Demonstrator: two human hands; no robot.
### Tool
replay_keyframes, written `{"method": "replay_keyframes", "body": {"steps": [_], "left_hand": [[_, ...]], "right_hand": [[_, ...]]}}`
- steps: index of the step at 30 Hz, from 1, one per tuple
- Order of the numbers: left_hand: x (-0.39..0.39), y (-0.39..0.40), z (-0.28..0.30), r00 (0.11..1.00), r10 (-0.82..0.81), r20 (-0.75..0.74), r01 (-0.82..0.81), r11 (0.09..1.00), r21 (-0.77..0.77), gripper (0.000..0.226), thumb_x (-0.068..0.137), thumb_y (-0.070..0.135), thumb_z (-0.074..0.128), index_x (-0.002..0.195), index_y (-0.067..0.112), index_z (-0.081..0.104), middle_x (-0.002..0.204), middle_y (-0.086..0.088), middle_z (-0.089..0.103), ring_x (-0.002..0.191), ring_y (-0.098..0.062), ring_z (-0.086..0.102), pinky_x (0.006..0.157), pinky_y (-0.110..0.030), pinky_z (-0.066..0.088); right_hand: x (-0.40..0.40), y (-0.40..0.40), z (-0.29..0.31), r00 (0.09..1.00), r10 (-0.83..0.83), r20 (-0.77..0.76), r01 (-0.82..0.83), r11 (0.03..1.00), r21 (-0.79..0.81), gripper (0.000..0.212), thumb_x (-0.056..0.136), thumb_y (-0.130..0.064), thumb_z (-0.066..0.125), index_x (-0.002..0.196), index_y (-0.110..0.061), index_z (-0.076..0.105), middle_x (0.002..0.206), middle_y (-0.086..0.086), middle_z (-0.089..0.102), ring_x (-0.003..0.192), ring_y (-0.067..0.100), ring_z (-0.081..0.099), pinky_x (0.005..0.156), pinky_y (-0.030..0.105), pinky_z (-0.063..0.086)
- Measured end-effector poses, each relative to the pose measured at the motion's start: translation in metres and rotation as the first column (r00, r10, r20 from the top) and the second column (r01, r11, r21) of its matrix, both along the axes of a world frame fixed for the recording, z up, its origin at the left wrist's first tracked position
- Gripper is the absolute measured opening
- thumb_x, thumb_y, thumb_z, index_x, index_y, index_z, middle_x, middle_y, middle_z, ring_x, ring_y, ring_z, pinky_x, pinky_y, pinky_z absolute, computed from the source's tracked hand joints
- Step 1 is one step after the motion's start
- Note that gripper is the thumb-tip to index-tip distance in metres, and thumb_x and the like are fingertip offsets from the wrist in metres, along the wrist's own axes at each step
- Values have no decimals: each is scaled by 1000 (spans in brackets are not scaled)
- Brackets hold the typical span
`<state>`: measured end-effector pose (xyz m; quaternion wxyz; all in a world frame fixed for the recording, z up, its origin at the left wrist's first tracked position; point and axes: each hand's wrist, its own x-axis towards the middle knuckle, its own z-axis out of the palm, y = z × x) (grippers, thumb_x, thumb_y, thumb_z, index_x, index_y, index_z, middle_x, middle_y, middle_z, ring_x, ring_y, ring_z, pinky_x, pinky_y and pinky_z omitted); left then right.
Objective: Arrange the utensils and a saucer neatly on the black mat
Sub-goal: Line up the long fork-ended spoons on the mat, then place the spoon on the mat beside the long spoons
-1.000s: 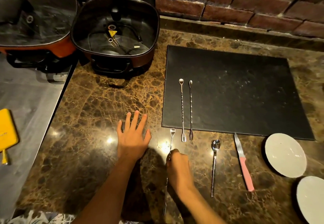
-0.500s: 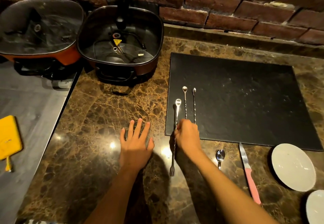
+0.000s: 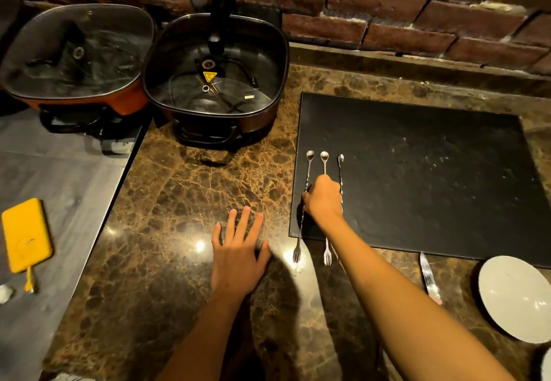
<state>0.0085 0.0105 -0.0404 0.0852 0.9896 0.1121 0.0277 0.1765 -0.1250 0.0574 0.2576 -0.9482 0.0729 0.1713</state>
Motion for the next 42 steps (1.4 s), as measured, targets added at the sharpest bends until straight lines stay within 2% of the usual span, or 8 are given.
{"method": "replay_keyframes", "body": {"steps": [5, 12, 16, 21, 24, 29, 35, 42], "left_hand": [[-2, 0, -4, 992, -48, 113, 45, 999, 31, 57, 99, 43, 46, 152, 24, 45, 162, -8, 39, 152, -30, 33, 118, -59, 28], [1, -2, 11, 999, 8, -52, -10, 999, -38, 67, 96, 53, 27, 157, 25, 35, 165, -7, 33, 153, -29, 28, 120, -58, 25], [-1, -34, 31, 998, 24, 61, -14, 987, -162, 70, 94, 49, 35, 155, 14, 38, 165, -14, 32, 153, -30, 27, 120, -56, 26], [-21, -143, 37, 851, -445, 280, 504, 841, -196, 63, 83, 35, 61, 140, 10, 57, 148, -15, 56, 142, -27, 44, 107, -52, 48], [-38, -176, 26, 765, -626, 150, 644, 748, -160, 63, 81, 35, 66, 140, 14, 60, 150, -10, 56, 143, -26, 48, 108, -47, 49], [-33, -178, 20, 734, -675, -78, 667, 737, -106, 73, 87, 52, 53, 154, 25, 38, 162, -7, 40, 151, -26, 35, 120, -49, 36], [-27, -182, 19, 746, -646, -161, 623, 763, -173, 76, 81, 55, 53, 152, 31, 39, 165, -3, 34, 155, -23, 25, 123, -50, 30], [-25, -180, 19, 725, -670, -159, 660, 742, -116, 72, 91, 58, 46, 156, 31, 31, 167, -4, 28, 157, -25, 21, 122, -48, 12]], "right_hand": [[-42, -66, 10, 991, -113, 66, 101, 981, 165, 17, 90, -14, 51, 80, -7, 63, 84, 17, 69, 80, 36, 65, 68, 38, 52], [-144, -169, 3, 985, -168, -35, 170, 983, 68, 10, 89, -13, 59, 94, -5, 63, 89, 15, 70, 88, 33, 65, 75, 38, 51], [-169, -173, 0, 996, -83, -45, 80, 995, -57, 15, 90, -22, 60, 97, -9, 59, 87, 10, 67, 84, 29, 65, 64, 28, 41], [-176, -175, -3, 997, -78, 12, 78, 993, -93, 17, 88, -4, 53, 105, -1, 58, 95, 18, 67, 87, 34, 65, 69, 41, 51], [-178, -185, -2, 995, -91, 44, 95, 991, -95, 15, 86, -3, 53, 100, -1, 58, 95, 20, 67, 89, 37, 64, 69, 42, 49], [-171, -198, -6, 999, -23, 50, 30, 990, -141, 15, 87, -4, 51, 98, -2, 61, 93, 16, 67, 82, 29, 64, 63, 33, 45], [-137, -199, -2, 994, 39, 101, -34, 998, -59, 5, 81, -10, 56, 84, -7, 55, 82, 12, 62, 75, 32, 60, 57, 32, 35], [-16, -169, 1, 973, 160, 167, -145, 984, -98, 14, 82, -9, 55, 94, -1, 56, 99, 28, 62, 92, 49, 60, 69, 43, 46]]}}
